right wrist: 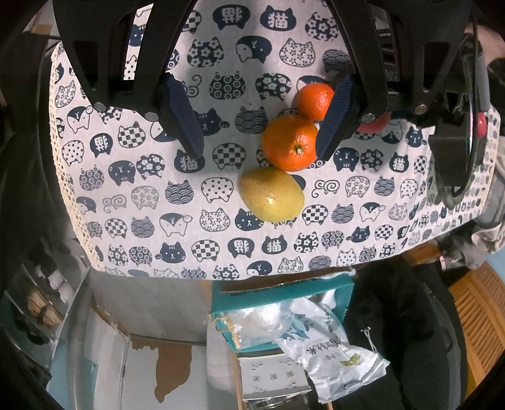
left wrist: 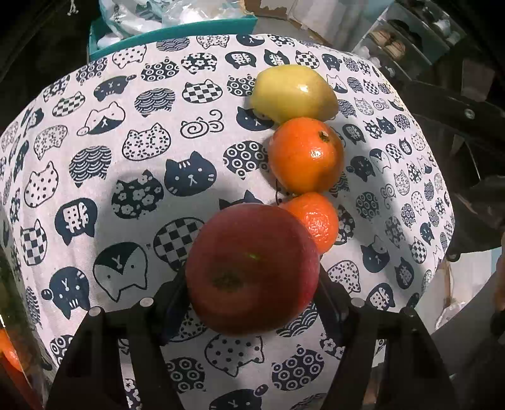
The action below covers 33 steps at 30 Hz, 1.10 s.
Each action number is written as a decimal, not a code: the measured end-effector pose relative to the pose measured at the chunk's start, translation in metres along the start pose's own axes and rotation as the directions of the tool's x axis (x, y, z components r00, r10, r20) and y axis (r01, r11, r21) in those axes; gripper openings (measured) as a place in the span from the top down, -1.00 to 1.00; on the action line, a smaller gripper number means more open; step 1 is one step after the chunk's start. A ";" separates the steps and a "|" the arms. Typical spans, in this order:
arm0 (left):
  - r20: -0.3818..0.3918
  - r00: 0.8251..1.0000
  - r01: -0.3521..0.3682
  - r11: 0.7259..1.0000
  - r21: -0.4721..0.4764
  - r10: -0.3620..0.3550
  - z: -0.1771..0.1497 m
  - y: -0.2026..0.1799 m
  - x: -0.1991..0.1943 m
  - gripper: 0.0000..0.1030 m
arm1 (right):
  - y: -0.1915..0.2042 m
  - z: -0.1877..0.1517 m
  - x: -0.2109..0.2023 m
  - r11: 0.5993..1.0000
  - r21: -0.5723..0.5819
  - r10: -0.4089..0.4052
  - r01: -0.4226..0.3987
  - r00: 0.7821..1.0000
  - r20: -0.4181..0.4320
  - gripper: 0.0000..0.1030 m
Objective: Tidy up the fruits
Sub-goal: 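Grasp a red apple with the left tool while the right tool grasps an orange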
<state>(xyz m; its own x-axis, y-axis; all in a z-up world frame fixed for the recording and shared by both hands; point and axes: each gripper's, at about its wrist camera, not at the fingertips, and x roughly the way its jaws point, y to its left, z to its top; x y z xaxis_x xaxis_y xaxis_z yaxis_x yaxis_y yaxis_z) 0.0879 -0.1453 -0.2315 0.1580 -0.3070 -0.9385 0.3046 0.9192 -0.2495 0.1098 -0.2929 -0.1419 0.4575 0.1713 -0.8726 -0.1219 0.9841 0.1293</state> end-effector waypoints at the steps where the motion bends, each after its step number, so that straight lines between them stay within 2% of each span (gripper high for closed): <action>1: 0.007 1.000 -0.007 1.000 0.007 0.007 -0.001 0.000 0.000 -0.40 | 0.000 0.000 0.002 1.000 0.001 0.001 -0.001 1.000 -0.004 -0.44; 7: 0.017 1.000 -0.014 1.000 0.006 0.014 0.000 0.002 -0.004 -0.40 | 0.002 0.000 0.023 0.999 0.018 0.036 -0.035 0.998 -0.050 -0.44; 16: 0.082 0.996 -0.038 0.998 -0.051 0.042 0.005 0.023 -0.030 -0.40 | 0.016 -0.001 0.066 0.992 0.056 0.118 -0.111 0.982 -0.144 -0.44; 30: 0.101 0.994 -0.040 0.995 -0.095 0.049 -0.001 0.048 -0.041 -0.40 | 0.031 -0.009 0.112 0.999 0.022 0.043 -0.039 0.970 -0.238 -0.44; 33: 0.105 0.993 -0.037 0.994 -0.101 0.048 0.000 0.048 -0.043 -0.40 | 0.033 -0.010 0.114 1.000 0.007 0.027 -0.026 0.973 -0.231 -0.33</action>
<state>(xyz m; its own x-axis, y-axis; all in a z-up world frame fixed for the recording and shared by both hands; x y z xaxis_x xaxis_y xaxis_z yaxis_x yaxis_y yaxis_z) 0.0953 -0.0878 -0.2035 0.2705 -0.2869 -0.9190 0.2023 0.9502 -0.2371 0.1487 -0.2413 -0.2419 0.2383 0.1823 -0.9539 -0.1274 0.9796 0.1554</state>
